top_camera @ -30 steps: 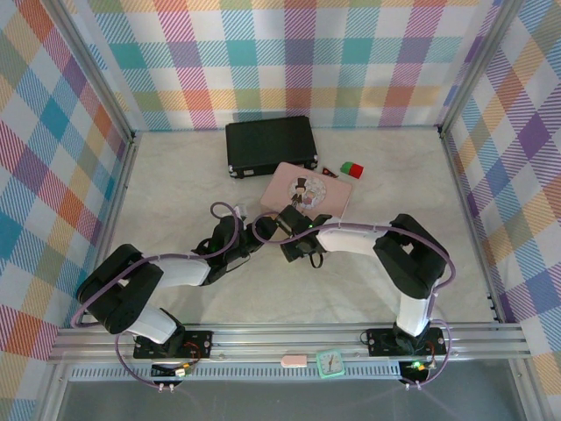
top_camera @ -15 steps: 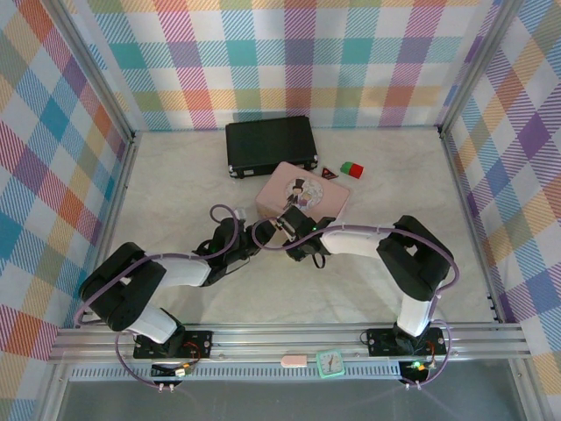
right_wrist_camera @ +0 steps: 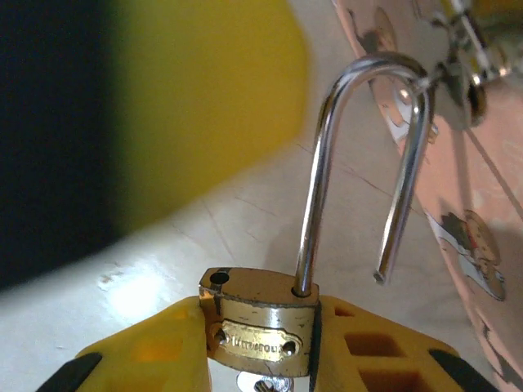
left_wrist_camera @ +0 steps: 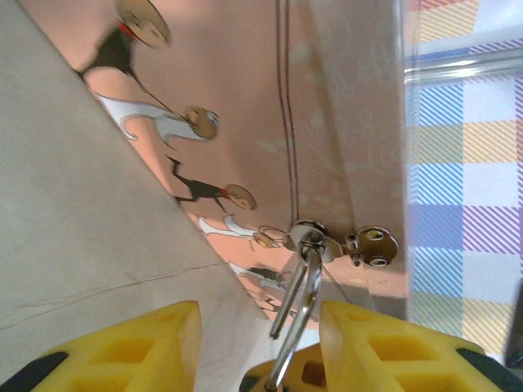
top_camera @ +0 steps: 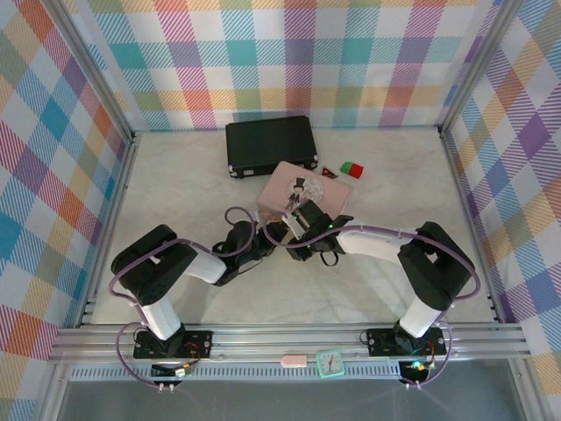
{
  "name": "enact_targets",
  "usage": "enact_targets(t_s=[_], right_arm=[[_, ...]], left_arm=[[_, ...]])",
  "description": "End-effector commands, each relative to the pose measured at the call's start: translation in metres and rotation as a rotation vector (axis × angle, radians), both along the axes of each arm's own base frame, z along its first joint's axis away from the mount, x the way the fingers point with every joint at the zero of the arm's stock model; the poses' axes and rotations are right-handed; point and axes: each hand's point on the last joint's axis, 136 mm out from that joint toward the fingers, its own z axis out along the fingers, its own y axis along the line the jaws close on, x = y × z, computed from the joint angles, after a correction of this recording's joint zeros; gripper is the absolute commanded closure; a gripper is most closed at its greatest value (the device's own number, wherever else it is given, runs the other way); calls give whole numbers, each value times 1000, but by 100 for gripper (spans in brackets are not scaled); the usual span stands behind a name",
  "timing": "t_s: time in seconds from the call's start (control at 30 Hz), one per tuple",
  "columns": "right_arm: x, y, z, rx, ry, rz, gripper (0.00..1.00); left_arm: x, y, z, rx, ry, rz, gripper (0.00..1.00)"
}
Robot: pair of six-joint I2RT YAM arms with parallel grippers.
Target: Unlock the padlock with the key
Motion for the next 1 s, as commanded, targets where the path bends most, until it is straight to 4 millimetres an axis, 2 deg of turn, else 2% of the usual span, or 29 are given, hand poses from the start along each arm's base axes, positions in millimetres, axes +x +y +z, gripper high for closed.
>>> enact_targets(t_s=[0.0,0.1,0.2,0.27,0.43,0.47,0.57,0.7,0.77,0.83,0.97], right_arm=[[-1,17,24,133,-7,31,78],[-2,16,22,130,0,30,78],[-1,14,20,132,8,26,78],[-1,14,20,133,11,23,79],[-1,11,20,136,16,17,78],[0,11,21,138,15,14,78],[-1,8,29,162,27,-6,66],[5,-6,58,216,40,-145,42],[7,-15,73,241,39,-228,33],[15,-35,84,239,19,-371,24],[31,-74,89,215,-4,-625,16]], left_arm=[[7,-19,15,-81,-48,-13,58],[7,-24,13,-110,-48,-15,59],[8,-28,9,-121,-38,-21,65],[9,-29,8,-128,-37,-21,72],[10,-30,7,-134,-40,-21,98],[10,-30,6,-133,-40,-21,100],[10,-29,3,-127,-36,-15,100],[11,-28,1,-123,-32,-3,100],[12,-26,0,-121,-31,6,100],[13,-24,0,-120,-37,19,100],[15,-22,2,-127,-47,37,100]])
